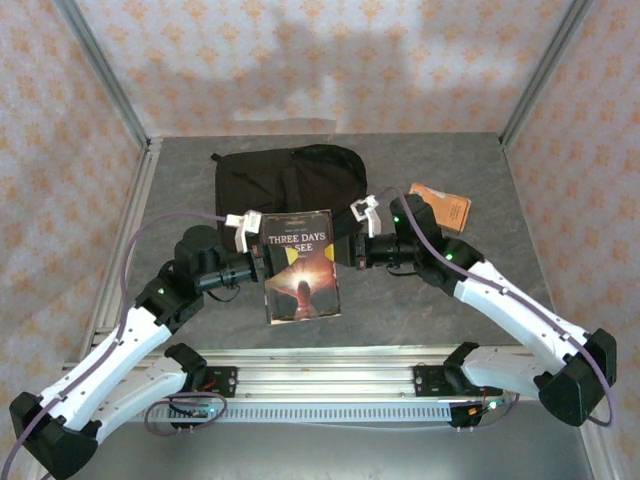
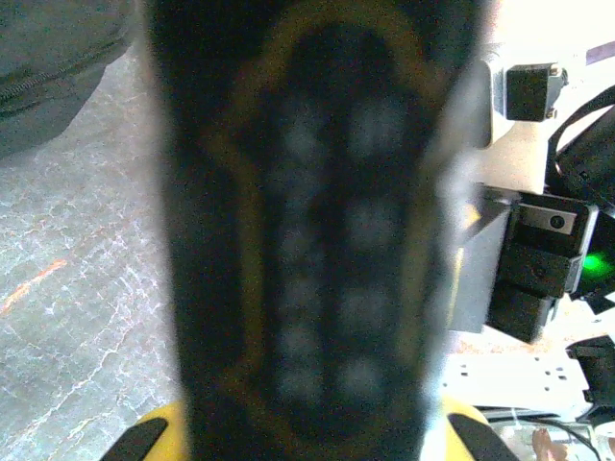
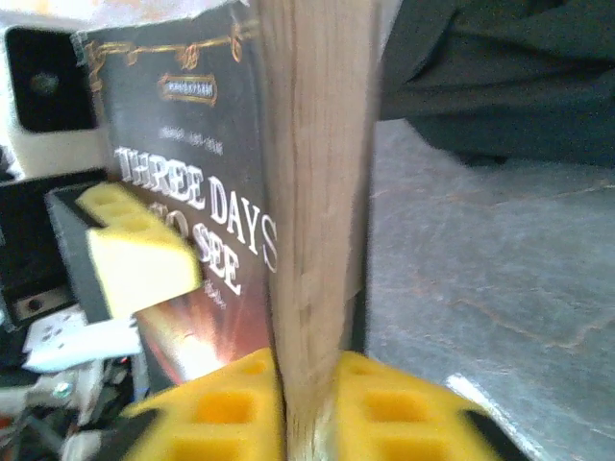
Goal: Pack books, pencil case, and school supplies into a backpack
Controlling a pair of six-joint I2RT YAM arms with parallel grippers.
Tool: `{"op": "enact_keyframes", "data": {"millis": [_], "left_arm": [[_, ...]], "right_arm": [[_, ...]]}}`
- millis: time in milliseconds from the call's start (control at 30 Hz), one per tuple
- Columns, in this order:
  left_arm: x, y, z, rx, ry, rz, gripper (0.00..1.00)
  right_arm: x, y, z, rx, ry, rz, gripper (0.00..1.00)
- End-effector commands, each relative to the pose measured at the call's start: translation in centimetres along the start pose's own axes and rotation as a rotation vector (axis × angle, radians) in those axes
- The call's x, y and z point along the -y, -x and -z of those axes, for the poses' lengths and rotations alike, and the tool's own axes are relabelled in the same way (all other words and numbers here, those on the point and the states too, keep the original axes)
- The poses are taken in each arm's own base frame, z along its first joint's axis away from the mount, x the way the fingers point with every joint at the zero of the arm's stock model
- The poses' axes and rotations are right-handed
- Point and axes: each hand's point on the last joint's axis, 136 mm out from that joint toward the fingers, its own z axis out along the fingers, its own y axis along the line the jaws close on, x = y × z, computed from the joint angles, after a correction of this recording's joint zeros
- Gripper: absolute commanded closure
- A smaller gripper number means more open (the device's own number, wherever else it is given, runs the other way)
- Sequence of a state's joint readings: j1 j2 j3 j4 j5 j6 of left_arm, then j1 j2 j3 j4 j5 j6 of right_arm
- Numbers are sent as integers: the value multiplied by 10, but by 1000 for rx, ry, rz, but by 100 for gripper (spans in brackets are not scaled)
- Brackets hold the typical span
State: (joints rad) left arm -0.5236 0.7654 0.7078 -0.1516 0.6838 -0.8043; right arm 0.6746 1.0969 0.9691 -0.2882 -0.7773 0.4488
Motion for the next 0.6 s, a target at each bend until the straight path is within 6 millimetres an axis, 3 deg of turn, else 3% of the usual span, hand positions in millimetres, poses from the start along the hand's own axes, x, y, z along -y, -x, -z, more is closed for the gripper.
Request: {"op": "enact_keyframes", "data": {"millis": [0, 33, 100, 300, 567], "left_arm": [[4, 33, 22, 212, 44, -27, 100], [1, 45, 29, 300, 58, -7, 100], [-5, 66, 46, 485, 52, 67, 100], [-19, 111, 84, 847, 16, 264, 100], [-10, 138, 78, 923, -49, 388, 100]], "right_arm": [[21, 37, 20, 197, -179, -18, 30], [24, 40, 20, 228, -180, -62, 20], [22, 45, 19, 285, -128, -134, 11], [-12, 70, 17, 417, 186, -321, 1], [-62, 79, -13, 396, 399, -343, 0]]}}
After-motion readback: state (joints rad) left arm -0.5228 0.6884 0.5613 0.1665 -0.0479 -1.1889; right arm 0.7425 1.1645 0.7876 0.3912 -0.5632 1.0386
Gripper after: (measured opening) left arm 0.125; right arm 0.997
